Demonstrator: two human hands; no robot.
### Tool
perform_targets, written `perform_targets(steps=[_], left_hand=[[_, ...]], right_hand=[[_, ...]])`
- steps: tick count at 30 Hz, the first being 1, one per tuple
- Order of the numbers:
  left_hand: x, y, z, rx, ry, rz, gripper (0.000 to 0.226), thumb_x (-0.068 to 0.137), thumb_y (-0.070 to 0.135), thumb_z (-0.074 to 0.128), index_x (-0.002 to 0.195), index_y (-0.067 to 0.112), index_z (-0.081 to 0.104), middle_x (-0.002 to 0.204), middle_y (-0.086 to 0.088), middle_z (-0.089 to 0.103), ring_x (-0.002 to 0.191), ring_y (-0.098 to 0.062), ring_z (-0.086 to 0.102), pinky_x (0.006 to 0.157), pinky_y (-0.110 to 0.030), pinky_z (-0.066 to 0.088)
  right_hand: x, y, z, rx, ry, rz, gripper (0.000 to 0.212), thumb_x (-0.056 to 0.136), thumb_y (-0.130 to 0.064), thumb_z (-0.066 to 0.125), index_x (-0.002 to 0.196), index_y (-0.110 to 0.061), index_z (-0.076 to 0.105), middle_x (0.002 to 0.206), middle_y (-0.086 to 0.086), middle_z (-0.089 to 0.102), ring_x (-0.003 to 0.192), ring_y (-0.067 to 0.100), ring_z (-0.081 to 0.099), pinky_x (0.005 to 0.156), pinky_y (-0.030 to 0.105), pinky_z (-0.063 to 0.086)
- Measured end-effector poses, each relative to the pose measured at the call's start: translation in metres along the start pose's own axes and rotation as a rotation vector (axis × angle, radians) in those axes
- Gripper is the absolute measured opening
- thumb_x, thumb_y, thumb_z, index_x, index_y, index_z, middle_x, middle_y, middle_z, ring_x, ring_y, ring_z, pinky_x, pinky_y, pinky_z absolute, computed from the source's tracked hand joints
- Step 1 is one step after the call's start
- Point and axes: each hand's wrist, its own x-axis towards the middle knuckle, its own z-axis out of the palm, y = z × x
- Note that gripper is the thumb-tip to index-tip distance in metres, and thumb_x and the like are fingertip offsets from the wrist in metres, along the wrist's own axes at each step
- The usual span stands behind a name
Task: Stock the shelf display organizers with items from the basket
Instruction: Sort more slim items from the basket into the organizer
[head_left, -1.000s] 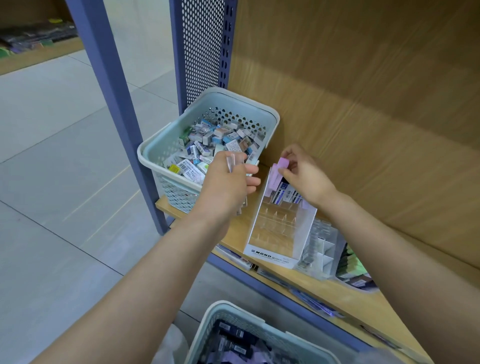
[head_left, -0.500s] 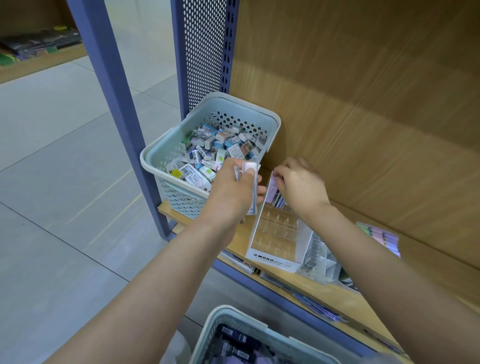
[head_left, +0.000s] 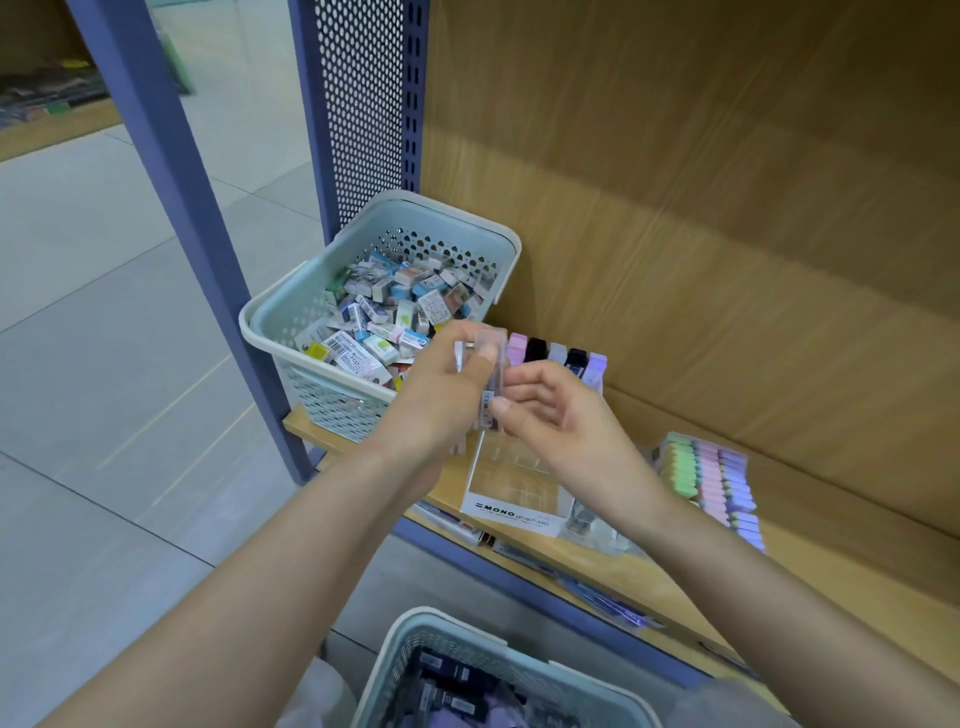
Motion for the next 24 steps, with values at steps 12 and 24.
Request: perform_targets(steps=[12,24], left_hand=[[-0.004,-0.014,0.013,0.393,-0.061,-0.019,0.012,0.101,0.024,0.035,0.109,0.016,0.037,0.074,0.002,0.052,0.05,-0.008,0.041,0.041,-0.019,0.036],[0.001,-0.021,0.038,0.436,-0.172,0.012,0.007,0.099,0.02,0.04,0.094,0.016,0.044,0.074,0.002,0.054,0.057,-0.009,0.046,0.05,-0.02,0.036]], right_hand=[[-0.018,0.016,-0.047,-0.049,0.143,-0.009,0.033,0.088,-0.008,0.062,0.109,-0.029,0.049,0.082,0.012,0.06,0.066,0.018,0.069,0.069,0.033,0.058],[-0.019,0.082,-0.13,-0.436,0.473,0.03,0.01,0.085,-0.008,0.065,0.09,-0.012,0.056,0.08,-0.006,0.061,0.074,0.008,0.058,0.065,0.006,0.043]])
